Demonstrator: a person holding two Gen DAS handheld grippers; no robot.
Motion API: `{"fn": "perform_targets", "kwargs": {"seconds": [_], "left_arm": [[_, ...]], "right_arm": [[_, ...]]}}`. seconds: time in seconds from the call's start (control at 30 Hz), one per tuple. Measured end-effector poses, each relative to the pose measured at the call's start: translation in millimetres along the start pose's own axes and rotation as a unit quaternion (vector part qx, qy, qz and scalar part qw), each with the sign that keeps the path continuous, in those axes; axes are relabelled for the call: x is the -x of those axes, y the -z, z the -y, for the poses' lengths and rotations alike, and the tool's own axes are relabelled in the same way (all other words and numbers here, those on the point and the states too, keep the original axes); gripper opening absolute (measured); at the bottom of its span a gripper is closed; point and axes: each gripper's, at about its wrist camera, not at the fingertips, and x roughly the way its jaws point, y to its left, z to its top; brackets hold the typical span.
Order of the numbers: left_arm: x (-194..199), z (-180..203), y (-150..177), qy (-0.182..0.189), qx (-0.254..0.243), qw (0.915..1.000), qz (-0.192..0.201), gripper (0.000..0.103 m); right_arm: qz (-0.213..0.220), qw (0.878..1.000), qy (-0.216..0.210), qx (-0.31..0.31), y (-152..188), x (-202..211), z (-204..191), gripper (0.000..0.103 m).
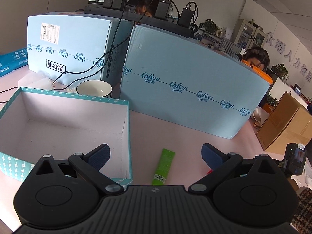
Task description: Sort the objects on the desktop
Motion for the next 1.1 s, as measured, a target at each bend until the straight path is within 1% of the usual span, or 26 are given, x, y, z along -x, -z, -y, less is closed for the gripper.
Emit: {"fn": "perform_targets", "kwargs": {"seconds": [0.07, 0.17, 0.33, 0.47, 0.53, 0.6, 0.73, 0.77, 0.83, 1.1], "left_arm": [[-1, -3, 2, -0.010, 0.004, 0.9999, -0.007, 0.100], [0, -11, 3, -0.025, 0.019, 0.9994, -0.012, 0.100], [1, -24, 6, -0.041, 0.040, 0.9981, -0.022, 0.100], [3, -30, 6, -0.051, 0.043, 0.9975, -0.023, 0.100], [3, -33, 6, -0.053, 0.048, 0.9971, -0.027, 0.100], [1, -36, 5, -0.053, 0.053, 0.9967, -0.033, 0.100], [-1, -40, 3, -0.052, 0.058, 0.9962, -0.039, 0.100], [-2, -41, 2, -0.051, 0.059, 0.9962, -0.039, 0.100], [-3, -43, 0, -0.048, 0.059, 0.9963, -0.040, 0.100], [-7, -50, -2, -0.035, 0.062, 0.9962, -0.049, 0.100]], "right_arm": [[-0.032, 0.999, 0.001, 0.023, -6, -13, -5, 0.103], [-0.042, 0.998, -0.010, 0.036, -13, -18, -6, 0.103], [-0.094, 0.994, -0.052, -0.010, -30, -35, 7, 0.103], [-0.125, 0.988, -0.082, -0.023, -33, -49, -3, 0.103], [-0.142, 0.985, -0.100, -0.012, -30, -54, -19, 0.103], [-0.149, 0.982, -0.117, 0.005, -29, -38, -7, 0.103], [-0.164, 0.975, -0.143, 0.038, -21, -29, -26, 0.103], [-0.164, 0.975, -0.143, 0.046, -19, -27, -30, 0.103], [-0.164, 0.972, -0.151, 0.069, -16, -21, -26, 0.103], [-0.168, 0.967, -0.174, 0.082, -6, -3, -22, 0.103]]}}
